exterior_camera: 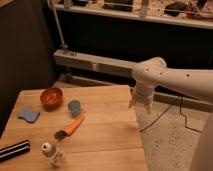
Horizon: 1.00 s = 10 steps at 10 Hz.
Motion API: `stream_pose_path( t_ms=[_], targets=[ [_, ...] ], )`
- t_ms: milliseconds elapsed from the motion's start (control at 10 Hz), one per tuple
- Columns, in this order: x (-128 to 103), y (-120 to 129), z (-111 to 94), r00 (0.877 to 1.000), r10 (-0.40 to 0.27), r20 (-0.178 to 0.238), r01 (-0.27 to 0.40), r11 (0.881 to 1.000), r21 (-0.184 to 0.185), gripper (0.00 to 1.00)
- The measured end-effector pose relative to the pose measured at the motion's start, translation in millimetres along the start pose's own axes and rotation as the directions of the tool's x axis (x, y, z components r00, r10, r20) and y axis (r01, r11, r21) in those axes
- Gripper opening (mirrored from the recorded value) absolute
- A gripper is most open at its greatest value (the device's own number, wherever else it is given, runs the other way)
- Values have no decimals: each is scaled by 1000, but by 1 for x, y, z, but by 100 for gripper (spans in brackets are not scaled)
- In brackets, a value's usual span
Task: Move the arm in a circular motion
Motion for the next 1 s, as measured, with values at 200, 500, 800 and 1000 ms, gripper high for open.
stream_pose_path(
  t_ms=[200,500,800,1000],
  targets=[
    [-49,73,-24,997,-70,21,69,997,28,65],
    [-76,180,-40,981,-195,22,193,979,72,65],
    [-69,279,-39,938,-346,-5,344,933,103,65],
    [-42,338,-37,882,-471,-26,471,875,108,65]
  ],
)
